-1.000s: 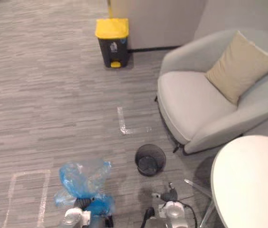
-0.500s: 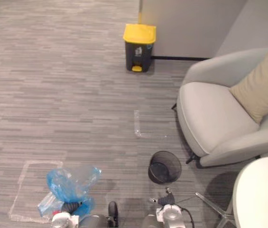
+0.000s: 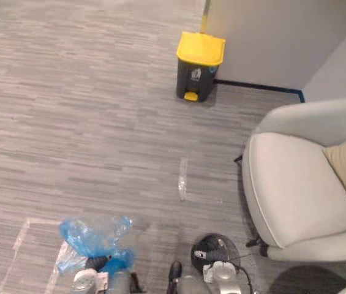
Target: Gather rubbish on tea table into small bin, then transfer packed bag to large trash can.
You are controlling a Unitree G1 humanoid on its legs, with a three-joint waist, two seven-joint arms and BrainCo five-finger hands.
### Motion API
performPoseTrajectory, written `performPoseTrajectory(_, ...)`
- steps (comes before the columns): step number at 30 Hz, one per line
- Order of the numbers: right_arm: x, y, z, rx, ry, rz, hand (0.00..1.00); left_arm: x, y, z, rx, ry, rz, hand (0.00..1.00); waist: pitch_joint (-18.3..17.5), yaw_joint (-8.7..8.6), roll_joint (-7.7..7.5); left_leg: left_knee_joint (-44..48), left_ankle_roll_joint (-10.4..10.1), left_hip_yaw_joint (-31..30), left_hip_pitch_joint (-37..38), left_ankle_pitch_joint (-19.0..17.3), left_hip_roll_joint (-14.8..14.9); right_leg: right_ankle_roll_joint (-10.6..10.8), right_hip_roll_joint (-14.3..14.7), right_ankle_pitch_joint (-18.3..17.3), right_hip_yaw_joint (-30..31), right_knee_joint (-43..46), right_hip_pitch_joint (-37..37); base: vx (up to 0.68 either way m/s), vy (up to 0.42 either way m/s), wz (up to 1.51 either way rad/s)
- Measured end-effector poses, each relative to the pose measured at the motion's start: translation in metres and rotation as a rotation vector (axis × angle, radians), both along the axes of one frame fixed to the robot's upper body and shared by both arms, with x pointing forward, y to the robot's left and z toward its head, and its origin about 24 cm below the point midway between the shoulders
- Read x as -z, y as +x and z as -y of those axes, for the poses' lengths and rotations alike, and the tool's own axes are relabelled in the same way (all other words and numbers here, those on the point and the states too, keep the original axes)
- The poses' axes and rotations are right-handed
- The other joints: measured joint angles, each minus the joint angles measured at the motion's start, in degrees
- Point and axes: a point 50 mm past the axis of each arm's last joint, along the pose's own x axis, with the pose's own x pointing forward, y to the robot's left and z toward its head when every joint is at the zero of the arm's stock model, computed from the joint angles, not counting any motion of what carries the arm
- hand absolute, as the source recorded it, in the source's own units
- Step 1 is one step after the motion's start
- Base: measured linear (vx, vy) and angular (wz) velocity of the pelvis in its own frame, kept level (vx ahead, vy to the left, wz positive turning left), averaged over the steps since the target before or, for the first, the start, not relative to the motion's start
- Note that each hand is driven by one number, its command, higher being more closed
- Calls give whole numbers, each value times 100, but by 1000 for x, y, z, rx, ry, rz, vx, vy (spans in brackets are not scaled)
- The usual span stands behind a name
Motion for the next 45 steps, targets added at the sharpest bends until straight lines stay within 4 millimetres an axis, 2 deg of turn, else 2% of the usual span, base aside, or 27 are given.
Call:
performPoseTrajectory(1,-2,5,-1,3,2,14,0,-2,3,1,3,-1,13,100,28,10,-52,-431,-17,-28,-158,41,-64,127,-151,-120,97,-2,100,342,132,-47)
performPoseTrajectory(3,-2,4,4,19,-10,12,0,-1,4,8,13,-17,13,100,20,15,-3,-1686,-65,-353,-294,599,-194,416,-289,-325,256,-11,214,351,205,-49)
performPoseTrajectory(4,-2,2,9,21,-23,5,0,0,3,13,18,-26,9,100,13,56,177,-2504,-97,-558,-255,1152,-185,617,-268,-503,349,-18,322,400,323,-49)
performPoseTrajectory(5,1,-2,12,27,-31,-16,0,2,2,13,27,-25,-3,100,35,113,198,-2587,-38,-670,-170,1907,-249,791,-311,-665,483,-15,439,479,353,-34)
performPoseTrajectory(7,9,-14,1,28,1,-69,0,-1,8,5,47,9,5,100,16,103,-59,-2464,58,-537,-97,1561,-561,798,-646,-655,549,130,441,407,268,-6)
performPoseTrajectory(10,13,-20,-7,26,27,-88,0,2,-1,1,51,22,-22,100,12,209,-69,-2105,247,-162,269,966,-615,865,-877,-682,964,1455,78,344,220,-48)
performPoseTrajectory(12,13,-20,-11,23,37,-85,0,4,-7,-1,59,30,-47,100,12,188,-74,-2260,317,-1,694,772,-696,1292,-1022,-481,1147,3208,-696,324,175,-41)
performPoseTrajectory(13,13,-20,-13,22,40,-86,0,5,-10,-3,61,38,-62,100,17,125,-70,-2383,355,15,971,681,-729,1244,-1025,-601,1124,4113,-1141,325,128,-8)
performPoseTrajectory(15,13,-19,-13,13,38,-82,0,6,-12,-5,58,44,-70,100,38,102,-40,-2655,370,59,1394,600,-741,982,-927,-866,897,4481,-1592,354,54,-7)
performPoseTrajectory(18,9,-10,-11,-7,24,-60,0,7,-14,-10,50,52,-82,100,72,-40,12,-3182,338,82,2038,559,-641,746,-613,-993,189,3327,-2160,450,-48,1)
performPoseTrajectory(20,10,-12,-9,-7,18,-71,0,6,-13,-14,53,64,-80,100,66,-106,-24,-3482,200,78,2330,517,-616,635,-314,-355,100,1640,-2228,408,-94,24)
performPoseTrajectory(21,13,-18,-5,-1,11,-91,0,6,-13,-16,54,70,-84,100,56,-140,-138,-3531,16,-68,2467,418,-692,337,-219,621,294,1192,-2214,587,-140,23)
performPoseTrajectory(22,11,-15,3,4,-8,-86,0,8,-12,-11,48,55,-91,100,17,-147,45,-3460,-67,-177,2518,401,-496,268,-122,418,265,1421,-2233,506,-137,16)
performPoseTrajectory(25,11,-16,9,20,-14,-92,0,7,-8,-2,41,26,-75,100,86,-171,218,-2616,-160,-415,2319,453,-307,143,-62,-7,52,1545,-1959,543,-191,17)
performPoseTrajectory(26,13,-20,11,35,-14,-103,0,7,-6,3,24,5,-68,100,100,-168,251,-1659,-350,-489,2096,598,-148,86,-5,-63,-39,1361,-1569,466,-142,26)
performPoseTrajectory(27,13,-23,9,30,-11,-108,0,7,-6,6,19,-6,-62,100,103,-153,242,-987,-377,-501,1902,795,-53,64,11,-90,-44,1217,-1291,362,-83,18)
performPoseTrajectory(29,12,-22,0,19,7,-86,0,4,-2,15,6,-37,-25,100,130,-55,195,853,-227,-328,1089,502,348,40,43,-316,-26,792,-469,413,-32,6)
performPoseTrajectory(30,11,-20,-2,18,12,-81,0,3,-1,16,6,-40,-19,100,133,-31,180,1027,-198,-279,902,421,396,44,38,-366,-14,725,-356,498,28,-8)
performPoseTrajectory(32,8,-13,-6,20,21,-55,0,1,1,17,6,-43,-2,100,137,57,149,833,-59,-139,281,242,422,78,-19,-432,66,524,-51,309,92,-21)
performPoseTrajectory(34,6,-10,-5,33,22,-40,0,-3,7,18,10,-43,20,100,132,164,105,-349,-39,-38,-52,243,188,234,-232,-508,207,405,84,327,180,-31)
performPoseTrajectory(36,8,-14,3,52,7,-58,0,0,4,20,13,-51,5,100,90,186,169,-2250,-156,-371,-62,945,-190,555,-398,-678,265,259,338,326,244,-19)
performPoseTrajectory(37,12,-22,8,56,-4,-97,0,1,1,21,13,-54,-5,100,21,227,217,-2467,-35,-466,27,1663,-282,751,-429,-791,419,205,416,296,257,-12)
performPoseTrajectory(39,19,-30,-2,50,25,-139,0,1,2,9,16,-19,-11,100,-91,227,-81,-2310,100,-350,5,1280,-628,824,-788,-843,579,237,447,452,291,-5)
performPoseTrajectory(40,20,-33,-6,51,34,-146,0,1,1,6,14,-11,-18,100,-89,258,-130,-2156,167,-247,33,1049,-687,845,-902,-851,704,569,351,432,242,-21)
performPoseTrajectory(41,20,-32,-7,50,37,-144,0,2,0,5,13,-9,-25,100,-81,269,-139,-2143,187,-148,141,954,-718,854,-967,-849,839,1021,196,417,255,-43)
performPoseTrajectory(43,20,-32,-11,45,47,-143,0,6,-8,3,29,4,-57,100,-56,238,-119,-2307,327,9,721,742,-830,1317,-1144,-603,1097,2792,-433,449,255,-34)
performPoseTrajectory(45,20,-32,-13,42,53,-139,0,8,-14,-1,47,24,-81,100,-32,150,-77,-2484,392,63,1217,603,-882,1307,-1145,-632,1097,4071,-929,411,130,-6)
